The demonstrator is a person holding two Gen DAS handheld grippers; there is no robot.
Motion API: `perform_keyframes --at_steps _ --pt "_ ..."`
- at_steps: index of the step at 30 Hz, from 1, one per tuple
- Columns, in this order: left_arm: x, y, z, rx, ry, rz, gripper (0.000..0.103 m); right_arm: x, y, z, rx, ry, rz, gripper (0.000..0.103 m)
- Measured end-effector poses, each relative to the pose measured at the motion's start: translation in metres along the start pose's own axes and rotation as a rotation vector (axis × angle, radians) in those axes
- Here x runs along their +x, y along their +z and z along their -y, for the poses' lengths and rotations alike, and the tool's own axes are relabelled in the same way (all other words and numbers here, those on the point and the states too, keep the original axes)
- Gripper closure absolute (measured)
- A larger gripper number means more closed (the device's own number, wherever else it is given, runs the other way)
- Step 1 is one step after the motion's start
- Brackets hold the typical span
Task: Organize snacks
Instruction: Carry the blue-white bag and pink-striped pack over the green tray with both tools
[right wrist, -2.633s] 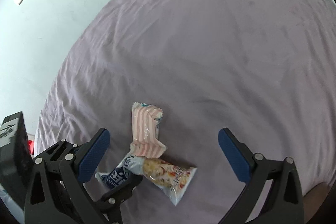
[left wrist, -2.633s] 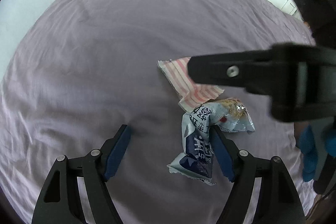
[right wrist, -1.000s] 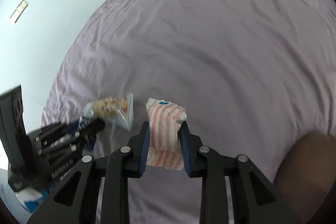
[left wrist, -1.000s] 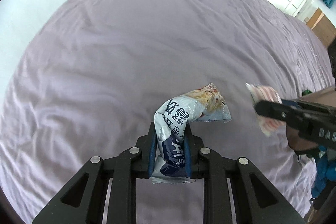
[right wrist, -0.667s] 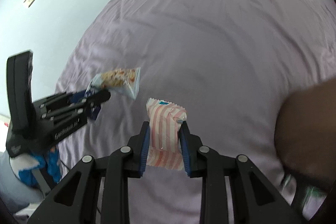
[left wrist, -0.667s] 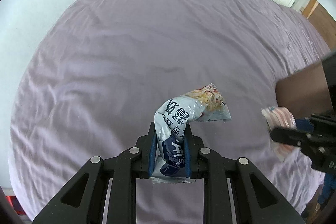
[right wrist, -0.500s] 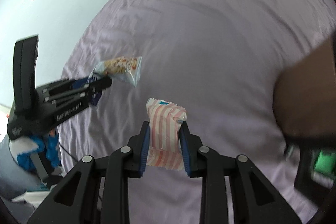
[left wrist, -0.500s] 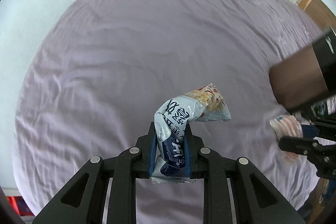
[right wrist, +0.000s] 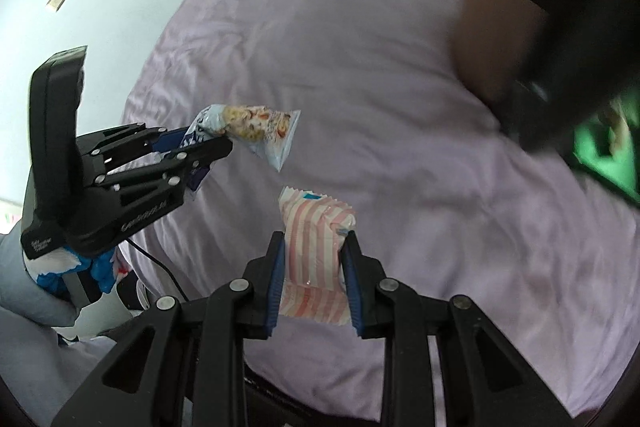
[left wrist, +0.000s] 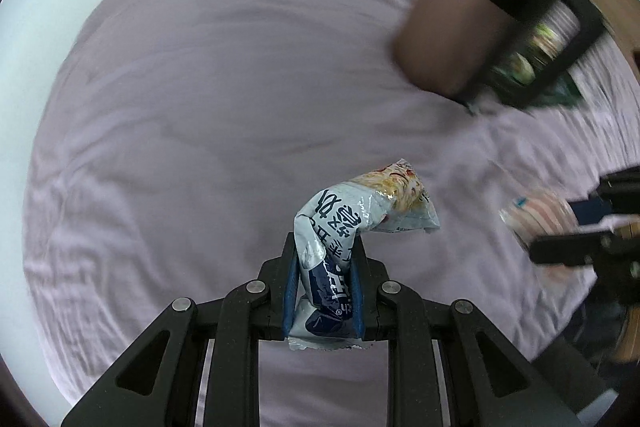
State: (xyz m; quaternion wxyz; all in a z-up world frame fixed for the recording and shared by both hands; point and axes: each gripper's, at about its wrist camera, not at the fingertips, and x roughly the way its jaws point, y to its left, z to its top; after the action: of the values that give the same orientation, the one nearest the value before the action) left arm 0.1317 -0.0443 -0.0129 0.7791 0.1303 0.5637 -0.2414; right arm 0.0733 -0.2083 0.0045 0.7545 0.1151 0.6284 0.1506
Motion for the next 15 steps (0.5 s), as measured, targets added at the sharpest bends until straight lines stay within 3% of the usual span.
perform_keyframes --at_steps 11,15 --pt "0.005 0.022 0.141 0.338 -0.173 -0.024 0.085 -0.075 -0.056 0.115 0.276 -0.141 0.120 0.103" --pt "0.008 0.042 0.183 0.398 -0.227 -0.021 0.085 -0.103 -0.070 0.156 0.356 -0.198 0.175 0.103"
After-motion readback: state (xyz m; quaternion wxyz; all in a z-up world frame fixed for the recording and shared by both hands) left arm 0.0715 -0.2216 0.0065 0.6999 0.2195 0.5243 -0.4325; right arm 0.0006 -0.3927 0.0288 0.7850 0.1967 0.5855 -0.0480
